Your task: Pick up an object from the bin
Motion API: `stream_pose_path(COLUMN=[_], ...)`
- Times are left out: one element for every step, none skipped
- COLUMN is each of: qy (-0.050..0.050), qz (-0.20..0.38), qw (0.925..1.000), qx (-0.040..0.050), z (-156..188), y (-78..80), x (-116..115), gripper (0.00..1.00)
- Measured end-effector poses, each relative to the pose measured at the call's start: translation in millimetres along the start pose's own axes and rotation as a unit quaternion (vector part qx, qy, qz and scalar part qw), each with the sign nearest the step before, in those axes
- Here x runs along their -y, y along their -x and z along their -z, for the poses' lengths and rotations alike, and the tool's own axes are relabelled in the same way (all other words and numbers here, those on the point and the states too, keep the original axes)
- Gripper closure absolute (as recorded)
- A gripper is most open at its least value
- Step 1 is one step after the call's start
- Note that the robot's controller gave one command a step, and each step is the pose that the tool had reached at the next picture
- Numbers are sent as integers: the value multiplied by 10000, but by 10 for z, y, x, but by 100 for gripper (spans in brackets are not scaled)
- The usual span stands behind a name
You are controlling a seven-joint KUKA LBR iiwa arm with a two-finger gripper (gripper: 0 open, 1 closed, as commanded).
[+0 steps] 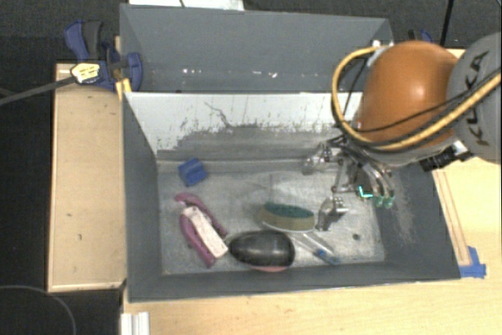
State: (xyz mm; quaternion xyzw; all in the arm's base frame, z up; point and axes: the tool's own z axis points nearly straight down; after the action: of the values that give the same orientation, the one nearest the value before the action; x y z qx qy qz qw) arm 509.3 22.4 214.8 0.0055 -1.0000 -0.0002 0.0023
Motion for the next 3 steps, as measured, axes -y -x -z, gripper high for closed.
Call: stream_pose_path(qy=[1,3,7], qz=[264,118,-263], qw=[9996,9999,9996], qx=[104,79,39], z=[-1426,-1424,-1415], y=[-223,-230,-256], x=[-290,-799,-1332], gripper=[0,0,0])
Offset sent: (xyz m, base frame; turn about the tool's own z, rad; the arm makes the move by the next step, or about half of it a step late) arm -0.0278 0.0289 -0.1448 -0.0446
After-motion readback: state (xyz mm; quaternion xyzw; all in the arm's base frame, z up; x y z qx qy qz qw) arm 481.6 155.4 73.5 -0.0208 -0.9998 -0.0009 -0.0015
